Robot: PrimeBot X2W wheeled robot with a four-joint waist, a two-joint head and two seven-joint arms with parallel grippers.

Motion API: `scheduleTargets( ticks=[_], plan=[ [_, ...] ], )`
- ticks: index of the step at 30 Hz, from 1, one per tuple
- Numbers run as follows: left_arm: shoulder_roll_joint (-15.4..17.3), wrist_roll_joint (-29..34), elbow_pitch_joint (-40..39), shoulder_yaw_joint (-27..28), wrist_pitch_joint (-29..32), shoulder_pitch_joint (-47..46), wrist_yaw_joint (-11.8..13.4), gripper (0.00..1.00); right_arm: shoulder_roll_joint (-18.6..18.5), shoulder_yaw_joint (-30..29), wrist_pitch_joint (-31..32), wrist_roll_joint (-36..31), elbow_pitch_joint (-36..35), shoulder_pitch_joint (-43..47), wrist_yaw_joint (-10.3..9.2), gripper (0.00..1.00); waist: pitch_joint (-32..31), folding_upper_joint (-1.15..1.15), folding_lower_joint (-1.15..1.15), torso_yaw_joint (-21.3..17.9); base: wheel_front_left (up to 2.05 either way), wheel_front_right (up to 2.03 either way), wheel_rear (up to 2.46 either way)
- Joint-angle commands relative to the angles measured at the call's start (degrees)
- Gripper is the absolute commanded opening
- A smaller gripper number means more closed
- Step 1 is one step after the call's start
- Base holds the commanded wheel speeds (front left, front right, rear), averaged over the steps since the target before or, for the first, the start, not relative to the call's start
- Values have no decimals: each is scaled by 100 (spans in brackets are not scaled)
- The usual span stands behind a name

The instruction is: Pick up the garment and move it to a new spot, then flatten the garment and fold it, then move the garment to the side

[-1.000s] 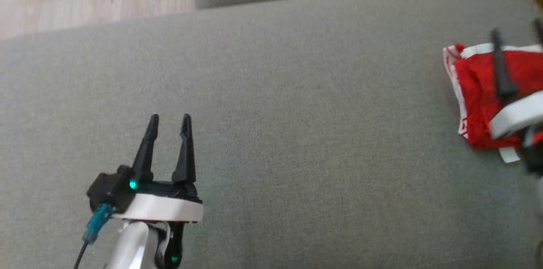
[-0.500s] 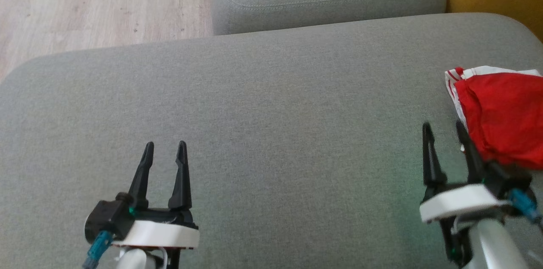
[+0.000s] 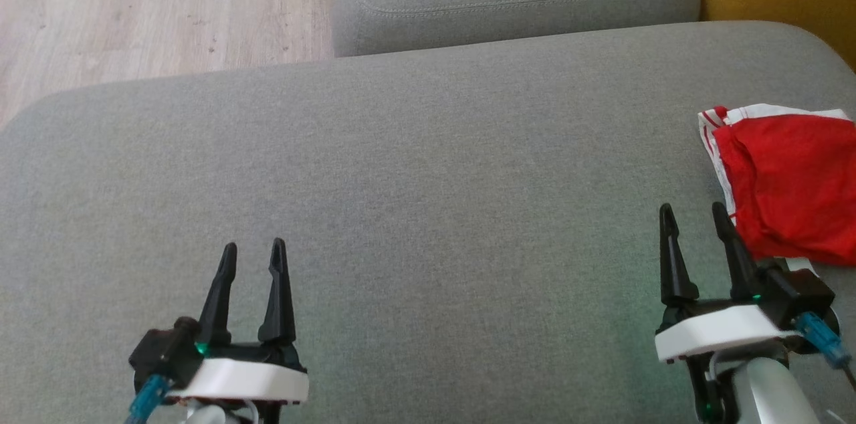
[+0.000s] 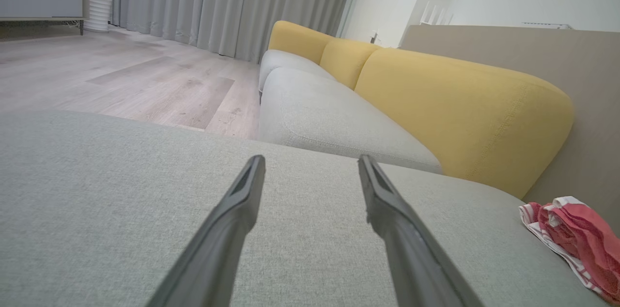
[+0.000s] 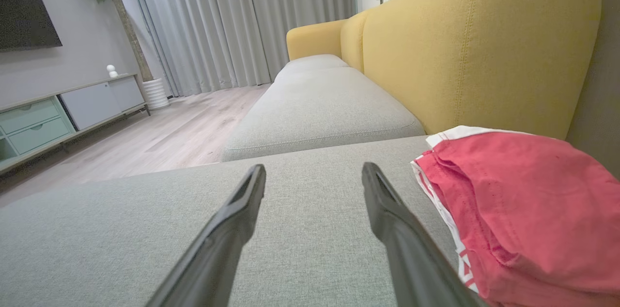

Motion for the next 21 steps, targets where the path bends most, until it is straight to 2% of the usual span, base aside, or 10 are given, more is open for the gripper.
scheduleTargets(
  ticks=[1,8,9,13,21],
  plan=[
    [22,-20,-201,239,-38,-193,-32,100,11,155,-62,-8,-235,-143,39,100,-4,0,0,1,0,0,0],
    [22,-154,-292,278,-38,-163,-59,100,14,290,-63,21,-252,-138,39,100,-13,0,0,4,0,0,0],
    [-1,-150,-94,47,0,1,-45,0,19,147,0,3,-27,0,0,0,-13,0,0,4,0,0,0],
    [-5,-179,245,-5,5,126,-43,0,26,146,16,21,312,158,-5,0,-14,0,0,4,0,0,0],
    [15,-699,223,83,137,88,-45,0,19,95,159,625,267,129,-2,0,-17,0,0,13,0,0,0]
  ],
)
